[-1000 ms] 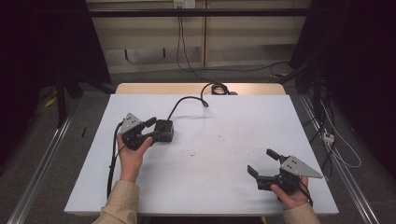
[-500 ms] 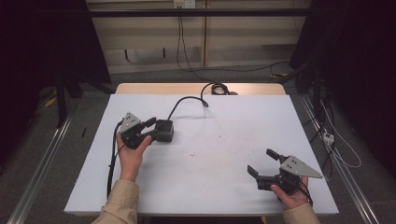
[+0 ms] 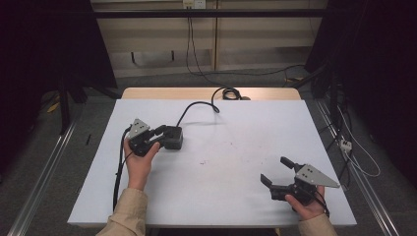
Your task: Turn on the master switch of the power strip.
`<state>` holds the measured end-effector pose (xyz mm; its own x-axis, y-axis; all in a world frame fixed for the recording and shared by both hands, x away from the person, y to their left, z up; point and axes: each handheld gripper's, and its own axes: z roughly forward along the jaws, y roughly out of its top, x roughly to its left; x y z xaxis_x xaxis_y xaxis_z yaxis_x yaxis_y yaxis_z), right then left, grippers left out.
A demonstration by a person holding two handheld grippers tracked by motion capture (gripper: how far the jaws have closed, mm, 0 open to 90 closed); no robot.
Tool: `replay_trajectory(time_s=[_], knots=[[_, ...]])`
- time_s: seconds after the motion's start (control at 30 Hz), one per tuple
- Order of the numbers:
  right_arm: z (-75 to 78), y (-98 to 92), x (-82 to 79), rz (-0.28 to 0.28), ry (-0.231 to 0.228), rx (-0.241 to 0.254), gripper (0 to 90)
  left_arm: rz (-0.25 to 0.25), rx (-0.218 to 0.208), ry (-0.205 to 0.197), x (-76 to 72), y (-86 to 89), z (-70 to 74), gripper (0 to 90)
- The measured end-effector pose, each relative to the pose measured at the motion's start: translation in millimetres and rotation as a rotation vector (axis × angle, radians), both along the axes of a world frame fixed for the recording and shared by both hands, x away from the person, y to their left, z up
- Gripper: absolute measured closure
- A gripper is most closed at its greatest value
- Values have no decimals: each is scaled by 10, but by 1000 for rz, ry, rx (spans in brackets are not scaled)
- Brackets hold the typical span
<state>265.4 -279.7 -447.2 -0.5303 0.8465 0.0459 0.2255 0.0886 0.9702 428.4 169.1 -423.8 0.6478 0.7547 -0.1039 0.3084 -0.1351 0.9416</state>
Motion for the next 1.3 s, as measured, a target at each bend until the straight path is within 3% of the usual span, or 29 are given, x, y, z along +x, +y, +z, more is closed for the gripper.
replay_trajectory(time_s=[0.17, 0.57, 1.3], knots=[[-1, 1, 1, 0, 1, 0, 50, -9, 26, -9, 5, -19, 12, 713], [-2, -6, -1, -3, 4, 1, 50, -24, 16, 23, 43, -61, -5, 755], [-3, -11, -1, -2, 5, 4, 50, -28, 19, 46, 71, -82, -26, 822]])
